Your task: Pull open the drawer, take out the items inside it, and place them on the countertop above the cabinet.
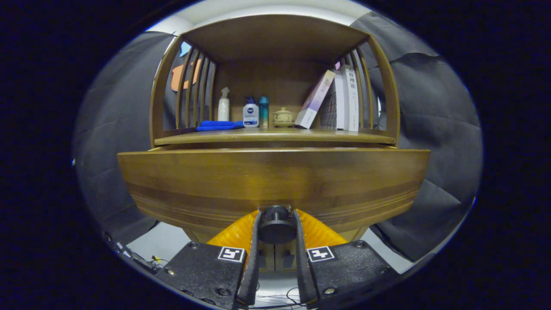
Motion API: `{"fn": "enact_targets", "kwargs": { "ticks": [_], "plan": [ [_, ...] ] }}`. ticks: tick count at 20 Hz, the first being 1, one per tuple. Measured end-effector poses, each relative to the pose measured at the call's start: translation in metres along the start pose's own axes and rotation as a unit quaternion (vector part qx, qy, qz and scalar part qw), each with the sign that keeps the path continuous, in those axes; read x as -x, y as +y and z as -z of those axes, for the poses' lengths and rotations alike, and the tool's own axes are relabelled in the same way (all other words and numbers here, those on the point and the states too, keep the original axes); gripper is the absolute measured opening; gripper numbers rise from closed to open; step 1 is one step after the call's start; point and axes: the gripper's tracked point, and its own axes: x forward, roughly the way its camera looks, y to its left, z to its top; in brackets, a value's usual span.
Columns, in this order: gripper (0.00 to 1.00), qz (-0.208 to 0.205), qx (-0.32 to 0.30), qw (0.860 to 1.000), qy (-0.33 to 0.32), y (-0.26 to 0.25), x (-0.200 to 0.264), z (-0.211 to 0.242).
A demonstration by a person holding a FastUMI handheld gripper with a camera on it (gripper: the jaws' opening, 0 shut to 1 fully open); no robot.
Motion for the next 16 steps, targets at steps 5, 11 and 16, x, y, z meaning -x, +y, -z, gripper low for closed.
{"fn": "enact_targets", "kwargs": {
  "ticks": [5, 11, 16],
  "plan": [
    [0.40, 0.006, -0.003, 1.000, 0.000, -0.002, 0.020, 0.006],
    [0.40, -0.001, -0.012, 1.000, 0.006, -0.003, 0.042, 0.019],
    [0.40, -0.002, -0.014, 1.000, 0.008, -0.002, 0.056, 0.024]
  ]
}}
